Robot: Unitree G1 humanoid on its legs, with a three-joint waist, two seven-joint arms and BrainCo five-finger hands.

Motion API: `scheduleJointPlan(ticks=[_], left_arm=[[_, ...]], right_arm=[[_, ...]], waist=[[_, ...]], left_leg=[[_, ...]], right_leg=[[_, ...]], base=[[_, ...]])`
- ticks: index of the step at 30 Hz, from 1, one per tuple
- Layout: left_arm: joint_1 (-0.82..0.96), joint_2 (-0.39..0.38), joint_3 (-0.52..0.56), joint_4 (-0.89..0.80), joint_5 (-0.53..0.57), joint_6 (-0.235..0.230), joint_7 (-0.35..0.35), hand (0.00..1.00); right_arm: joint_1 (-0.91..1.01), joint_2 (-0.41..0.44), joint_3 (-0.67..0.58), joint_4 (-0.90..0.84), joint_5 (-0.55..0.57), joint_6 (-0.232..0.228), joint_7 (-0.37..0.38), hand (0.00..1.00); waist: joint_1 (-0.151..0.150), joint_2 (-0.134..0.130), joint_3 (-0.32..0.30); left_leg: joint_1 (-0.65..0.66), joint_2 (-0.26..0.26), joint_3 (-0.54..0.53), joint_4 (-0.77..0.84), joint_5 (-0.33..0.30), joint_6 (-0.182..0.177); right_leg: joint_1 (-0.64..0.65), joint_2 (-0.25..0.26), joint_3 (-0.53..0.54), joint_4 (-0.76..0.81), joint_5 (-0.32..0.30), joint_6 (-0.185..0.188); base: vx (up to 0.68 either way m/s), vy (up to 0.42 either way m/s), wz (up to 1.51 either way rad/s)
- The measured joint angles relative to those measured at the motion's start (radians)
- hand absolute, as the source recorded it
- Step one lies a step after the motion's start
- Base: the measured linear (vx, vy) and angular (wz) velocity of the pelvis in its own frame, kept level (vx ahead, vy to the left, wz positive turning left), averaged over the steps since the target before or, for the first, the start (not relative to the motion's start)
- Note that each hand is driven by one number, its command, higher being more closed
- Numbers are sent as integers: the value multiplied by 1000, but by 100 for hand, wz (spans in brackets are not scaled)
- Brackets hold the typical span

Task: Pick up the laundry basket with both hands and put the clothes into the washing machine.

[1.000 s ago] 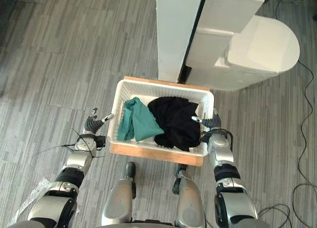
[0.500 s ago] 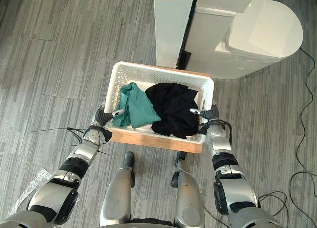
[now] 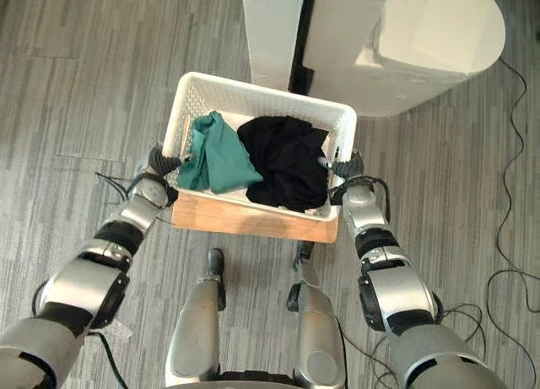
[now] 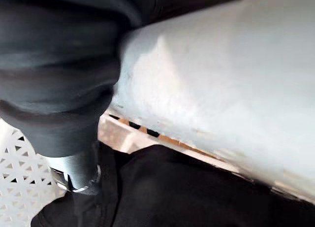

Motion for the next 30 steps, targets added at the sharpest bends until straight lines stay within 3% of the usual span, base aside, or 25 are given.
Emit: scheduleJointPlan(ticks=[5,7,12,15,18,20,23,25,30], left_arm=[[-32,26,-6,0,53,45,-18,100],[-49,32,-6,0,76,51,-21,100],[-70,33,-7,-11,113,53,-31,100],[-24,40,-5,-86,115,53,-42,100],[192,42,37,-403,64,40,-61,100],[284,36,42,-517,22,33,-65,100],[507,-33,109,-708,-59,-5,-87,100],[661,-98,122,-781,-93,-36,-113,100],[946,-213,206,-927,-152,-77,-183,100]], right_arm=[[-4,12,25,-2,0,3,0,100],[-6,12,32,-3,0,2,0,100],[-2,11,45,-5,0,4,1,100],[51,11,56,-56,0,29,1,100],[241,-9,51,-227,0,47,4,100],[336,-11,21,-302,1,49,17,100],[533,-4,-63,-474,0,56,65,100],[674,5,-132,-572,-7,65,103,100],[866,76,-204,-726,-32,70,161,100]], waist=[[-32,-2,1],[-41,-4,0],[-42,-4,1],[-41,-7,4],[-42,-6,3],[-41,-4,1],[-45,13,-20],[-46,37,-102],[-40,69,-239]], left_leg=[[-1,3,5,18,-1,0],[0,4,13,27,-3,5],[19,8,46,49,-26,18],[55,17,65,65,-51,22],[127,16,74,32,-57,23],[161,14,76,9,-57,23],[231,12,80,-37,-56,23],[238,12,66,-60,-56,24],[320,18,38,-109,-56,24]], right_leg=[[0,8,16,-3,16,6],[1,11,21,-5,35,-9],[8,19,51,-9,50,-21],[50,30,71,-36,66,-26],[107,34,72,-56,66,-26],[144,34,68,-77,66,-26],[204,37,63,-99,55,-26],[214,39,42,-99,38,-22],[304,46,13,-100,1,-16]], base=[[34,5,-6],[66,13,-7],[50,31,-21],[44,51,-23],[82,51,-9],[100,50,3],[95,42,4],[87,22,20],[86,13,21]])
